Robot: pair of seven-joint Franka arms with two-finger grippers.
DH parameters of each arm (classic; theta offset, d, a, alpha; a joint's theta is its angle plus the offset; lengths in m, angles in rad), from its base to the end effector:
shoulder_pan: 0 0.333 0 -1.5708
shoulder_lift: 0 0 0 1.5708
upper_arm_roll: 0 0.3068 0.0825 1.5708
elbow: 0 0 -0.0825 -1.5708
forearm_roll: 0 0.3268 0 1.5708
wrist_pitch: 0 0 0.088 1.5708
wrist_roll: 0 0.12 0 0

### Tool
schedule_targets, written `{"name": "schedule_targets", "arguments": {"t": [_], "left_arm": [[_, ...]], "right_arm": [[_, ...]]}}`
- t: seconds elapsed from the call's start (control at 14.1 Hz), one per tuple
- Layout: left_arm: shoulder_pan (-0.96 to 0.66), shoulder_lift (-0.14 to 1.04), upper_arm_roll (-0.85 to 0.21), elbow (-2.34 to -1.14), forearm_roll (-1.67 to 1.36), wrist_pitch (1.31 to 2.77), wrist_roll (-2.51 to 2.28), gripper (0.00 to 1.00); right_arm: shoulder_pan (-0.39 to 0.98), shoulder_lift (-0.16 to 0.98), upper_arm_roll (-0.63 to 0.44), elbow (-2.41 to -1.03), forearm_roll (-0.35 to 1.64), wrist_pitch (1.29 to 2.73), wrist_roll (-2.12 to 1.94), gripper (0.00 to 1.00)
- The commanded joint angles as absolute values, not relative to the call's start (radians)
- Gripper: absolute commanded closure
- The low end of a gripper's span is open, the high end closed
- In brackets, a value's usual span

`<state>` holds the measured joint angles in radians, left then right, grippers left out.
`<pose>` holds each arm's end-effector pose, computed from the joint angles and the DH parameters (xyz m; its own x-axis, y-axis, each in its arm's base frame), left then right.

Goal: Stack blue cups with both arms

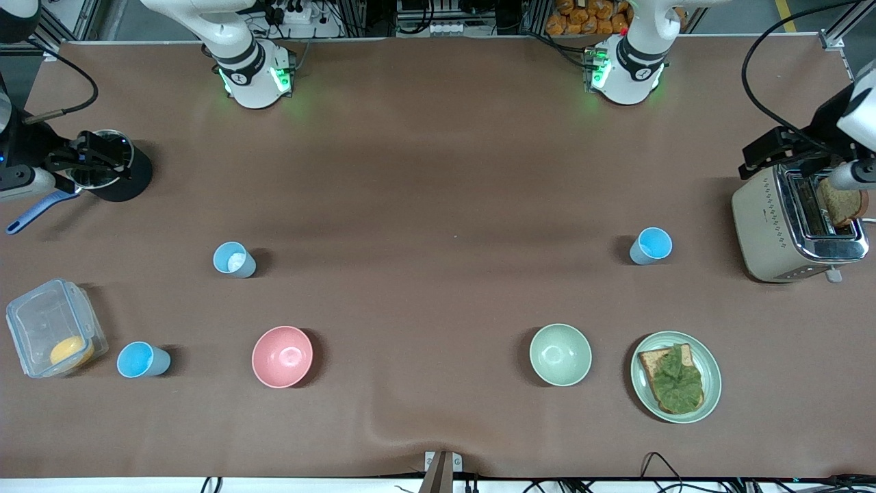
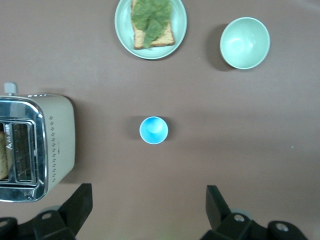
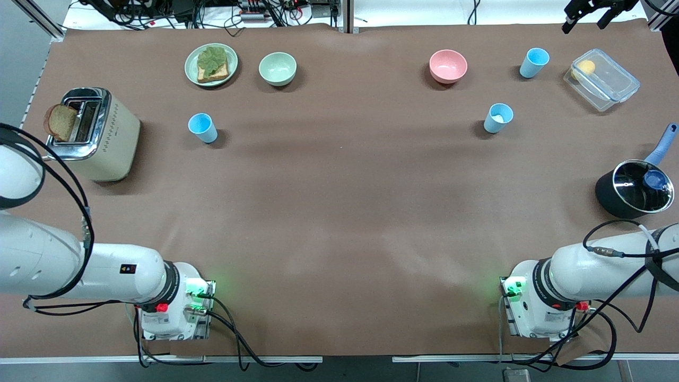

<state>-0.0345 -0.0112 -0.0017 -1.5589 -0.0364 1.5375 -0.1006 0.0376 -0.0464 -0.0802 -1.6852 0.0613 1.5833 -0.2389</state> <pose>0.4902 -0.0222 0.6099 0.9979 0.0631 -0.0138 0.0635 -0.9974 0.0351 0.4809 -0.0141 0.5789 0.9802 0.1941 -0.0387 0.1908 -0.9787 -0.0762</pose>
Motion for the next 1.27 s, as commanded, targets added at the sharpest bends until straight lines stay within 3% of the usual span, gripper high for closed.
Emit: {"name": "schedule_targets", "arguments": {"t": [0.0, 0.28, 0.71, 1.2], "left_arm": [[0.009, 0.004, -0.009, -1.575, -0.015, 1.520, -0.094, 0.00], [0.003, 0.115, -0.015, -1.652, -0.012, 1.577, -0.091, 0.00], [0.009, 0.142, -0.015, -1.978, 0.043, 1.969, -0.078, 0.00], [0.009, 0.313, -0.015, -2.045, 0.055, 2.131, -0.078, 0.00]], "right_arm": [[0.044, -0.038, -0.086, -1.663, 0.051, 1.565, -0.224, 0.00], [0.044, -0.038, -0.086, -1.663, 0.051, 1.563, -0.224, 0.00], [0.044, -0.037, -0.086, -1.663, 0.051, 1.563, -0.224, 0.00], [0.044, -0.037, -0.086, -1.663, 0.051, 1.563, -0.224, 0.00]]}}
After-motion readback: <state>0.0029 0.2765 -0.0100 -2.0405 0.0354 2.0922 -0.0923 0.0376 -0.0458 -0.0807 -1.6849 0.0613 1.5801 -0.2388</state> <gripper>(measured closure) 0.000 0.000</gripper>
